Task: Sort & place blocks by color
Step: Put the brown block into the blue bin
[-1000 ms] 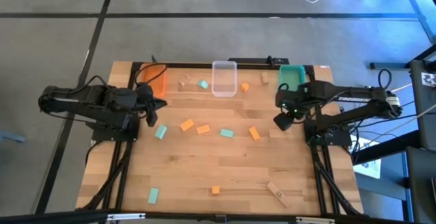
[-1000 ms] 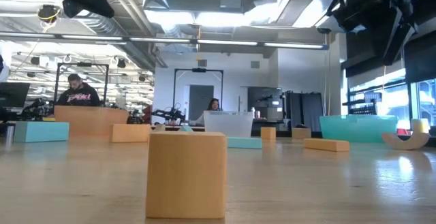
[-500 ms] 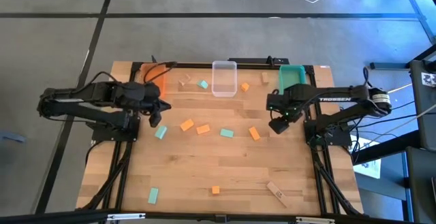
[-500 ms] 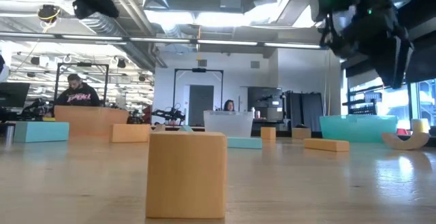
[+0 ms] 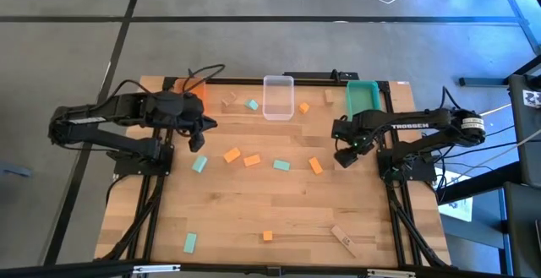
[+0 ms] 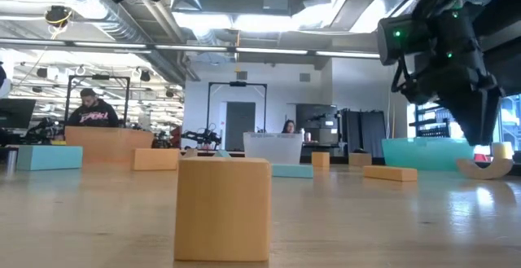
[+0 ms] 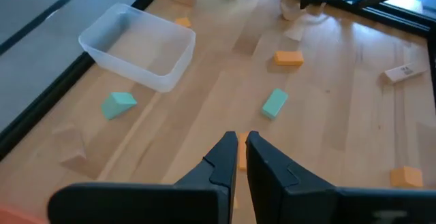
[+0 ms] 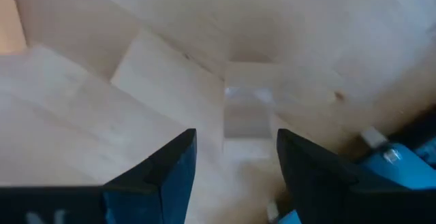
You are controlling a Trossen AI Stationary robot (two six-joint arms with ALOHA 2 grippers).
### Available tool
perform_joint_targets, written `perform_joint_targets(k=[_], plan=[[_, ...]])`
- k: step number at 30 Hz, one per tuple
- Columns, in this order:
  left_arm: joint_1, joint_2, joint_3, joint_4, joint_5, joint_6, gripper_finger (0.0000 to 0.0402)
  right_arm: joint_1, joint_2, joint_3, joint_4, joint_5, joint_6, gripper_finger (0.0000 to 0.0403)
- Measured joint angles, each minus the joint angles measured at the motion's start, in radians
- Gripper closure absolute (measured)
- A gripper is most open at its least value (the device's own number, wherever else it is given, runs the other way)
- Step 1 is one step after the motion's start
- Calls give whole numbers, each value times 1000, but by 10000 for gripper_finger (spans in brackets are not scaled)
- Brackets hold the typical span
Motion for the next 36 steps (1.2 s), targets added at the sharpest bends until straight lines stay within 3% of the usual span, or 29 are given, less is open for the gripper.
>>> perform_joint_targets(k=[23, 32, 36], plan=[[37, 34, 8, -18, 34, 1, 376, -19, -3, -195, 291, 4, -15, 200], [37, 34, 8, -18, 33, 0, 376, -18, -3, -206, 294, 44, -2, 272], [37, 34, 8, -18, 33, 1, 376, -18, -2, -206, 297, 51, 40, 272]])
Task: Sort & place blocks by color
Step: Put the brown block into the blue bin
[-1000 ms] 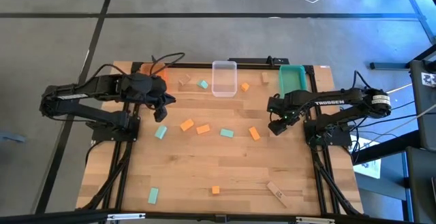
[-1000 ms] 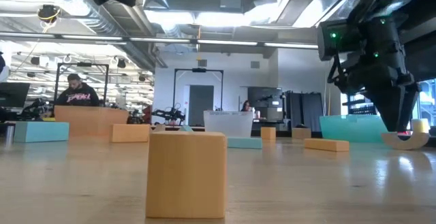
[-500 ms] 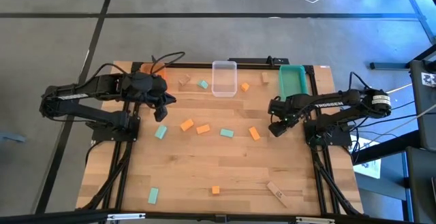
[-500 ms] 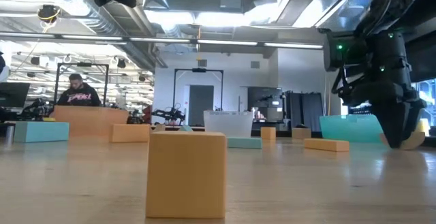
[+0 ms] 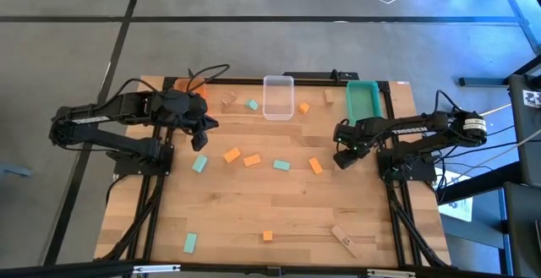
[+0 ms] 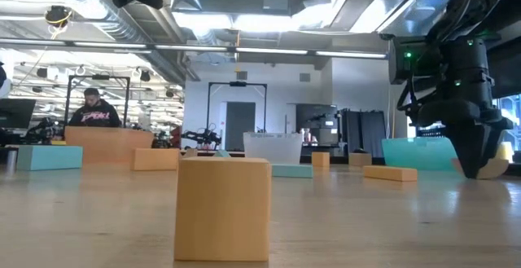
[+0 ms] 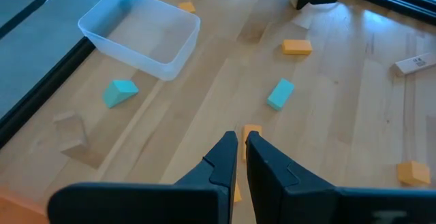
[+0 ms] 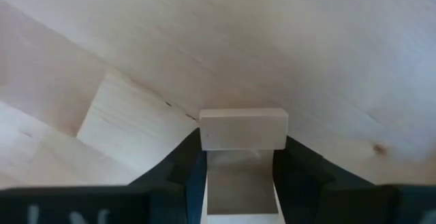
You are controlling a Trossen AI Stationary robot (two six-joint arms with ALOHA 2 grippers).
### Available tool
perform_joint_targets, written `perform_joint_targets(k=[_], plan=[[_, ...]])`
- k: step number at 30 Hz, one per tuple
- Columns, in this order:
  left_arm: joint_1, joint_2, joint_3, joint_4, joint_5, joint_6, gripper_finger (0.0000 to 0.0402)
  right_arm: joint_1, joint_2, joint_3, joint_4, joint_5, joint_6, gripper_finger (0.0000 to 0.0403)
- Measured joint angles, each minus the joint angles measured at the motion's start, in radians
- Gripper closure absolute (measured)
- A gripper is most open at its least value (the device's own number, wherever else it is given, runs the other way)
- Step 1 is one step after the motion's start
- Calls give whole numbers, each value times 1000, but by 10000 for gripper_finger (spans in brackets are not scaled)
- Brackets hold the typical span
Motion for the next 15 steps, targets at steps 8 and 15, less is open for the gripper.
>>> perform_joint_targets(k=[8, 15], plan=[[0, 0, 0, 0, 0, 0, 376, -1, 8, 43, -25, -10, 41, 272], [0, 0, 0, 0, 0, 0, 376, -29, 6, 171, -66, -12, 41, 272]])
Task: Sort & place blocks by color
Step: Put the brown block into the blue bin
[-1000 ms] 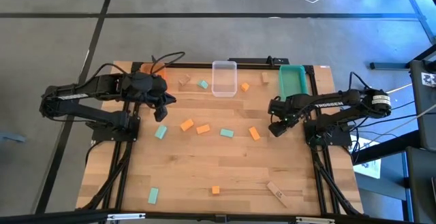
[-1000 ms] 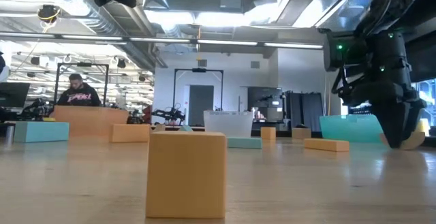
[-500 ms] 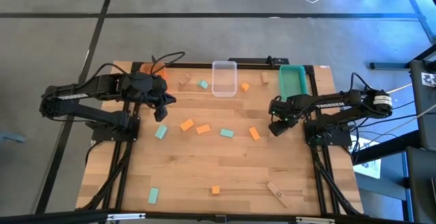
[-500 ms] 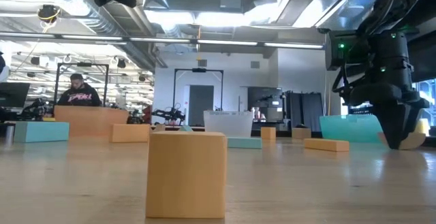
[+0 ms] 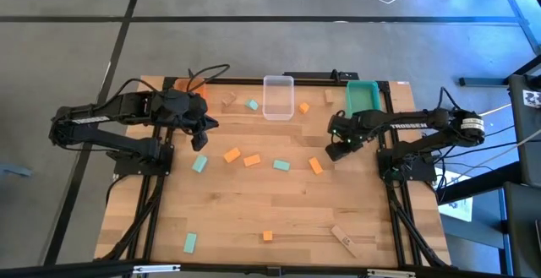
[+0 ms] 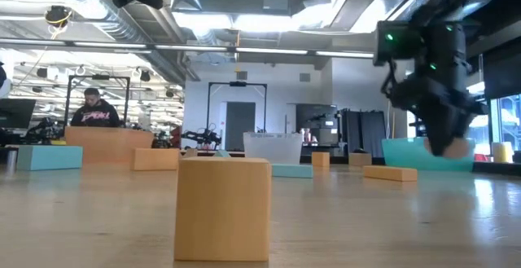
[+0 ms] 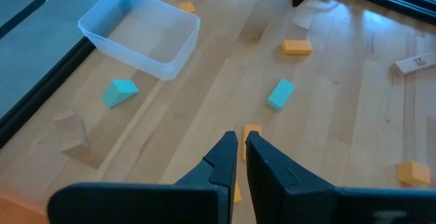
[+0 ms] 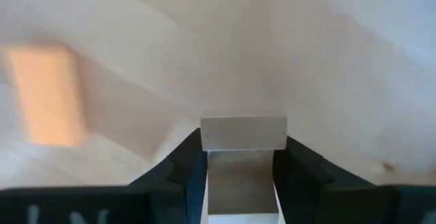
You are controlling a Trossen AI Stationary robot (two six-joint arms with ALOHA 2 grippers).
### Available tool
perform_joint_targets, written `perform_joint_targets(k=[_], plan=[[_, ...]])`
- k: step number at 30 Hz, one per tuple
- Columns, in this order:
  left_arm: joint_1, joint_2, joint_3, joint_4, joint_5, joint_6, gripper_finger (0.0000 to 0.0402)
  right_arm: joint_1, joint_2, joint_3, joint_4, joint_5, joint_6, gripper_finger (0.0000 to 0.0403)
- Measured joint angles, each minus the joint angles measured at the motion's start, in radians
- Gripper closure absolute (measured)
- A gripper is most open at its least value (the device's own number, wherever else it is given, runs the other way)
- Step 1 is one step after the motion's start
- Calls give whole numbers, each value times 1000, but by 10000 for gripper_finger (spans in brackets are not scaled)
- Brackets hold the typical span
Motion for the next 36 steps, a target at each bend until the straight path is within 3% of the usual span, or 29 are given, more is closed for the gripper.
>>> perform_joint_targets(k=[7, 12, 23, 36], plan=[[0, 0, 0, 0, 0, 0, 376, -114, -1, 179, -185, 108, -52, 272], [0, 0, 0, 0, -4, 1, 376, -261, -2, 283, -269, 182, -148, 272], [0, 0, 0, 0, -7, 26, 376, -627, 22, 306, -246, 185, -331, 272], [0, 0, 0, 0, -8, 26, 376, -696, 235, 306, -157, 165, -396, 272]])
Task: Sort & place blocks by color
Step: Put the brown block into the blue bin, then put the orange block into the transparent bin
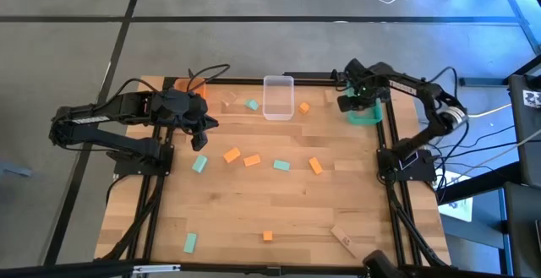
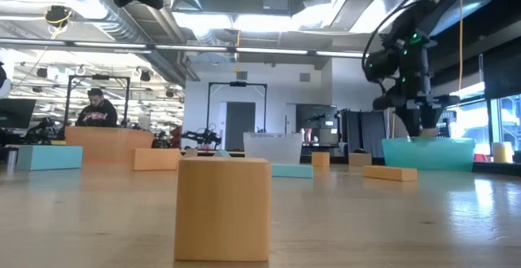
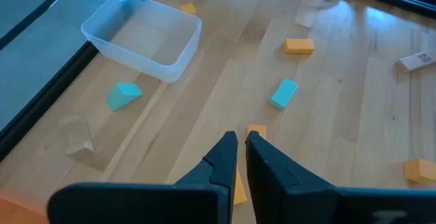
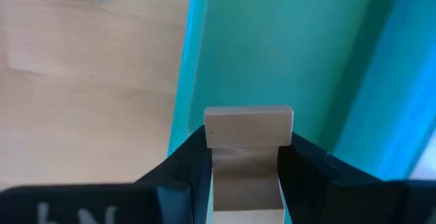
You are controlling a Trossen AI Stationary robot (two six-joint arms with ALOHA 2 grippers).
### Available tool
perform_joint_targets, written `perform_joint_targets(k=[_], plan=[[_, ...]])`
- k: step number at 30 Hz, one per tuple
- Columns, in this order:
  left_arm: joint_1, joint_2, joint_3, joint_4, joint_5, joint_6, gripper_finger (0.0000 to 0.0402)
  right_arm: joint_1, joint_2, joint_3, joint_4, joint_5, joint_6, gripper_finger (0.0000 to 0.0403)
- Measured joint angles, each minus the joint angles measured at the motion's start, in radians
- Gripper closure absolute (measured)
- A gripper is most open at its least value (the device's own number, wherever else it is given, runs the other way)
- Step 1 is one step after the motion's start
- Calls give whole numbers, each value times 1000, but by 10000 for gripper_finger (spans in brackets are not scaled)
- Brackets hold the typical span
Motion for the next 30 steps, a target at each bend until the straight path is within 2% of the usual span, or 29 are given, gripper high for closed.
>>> perform_joint_targets(k=[2, 7, 15, 19, 23, 30], plan=[[0, 0, 0, 0, 0, 0, 376, 0, 28, 0, 10, -1, -3, 265], [0, 0, 0, 0, 0, 0, 376, 0, 75, 0, 9, -2, -3, 212], [0, 0, 0, 8, -6, 0, 376, 0, 69, 5, -5, -2, -5, 205], [0, 0, 0, 8, -7, 0, 376, 3, 0, 37, -16, -2, -15, 204], [0, 0, 0, 8, -7, 4, 376, 52, -120, 65, -7, -7, -69, 204], [0, 0, 0, 7, 0, 76, 376, 225, -326, 66, 54, -232, -299, 203]])
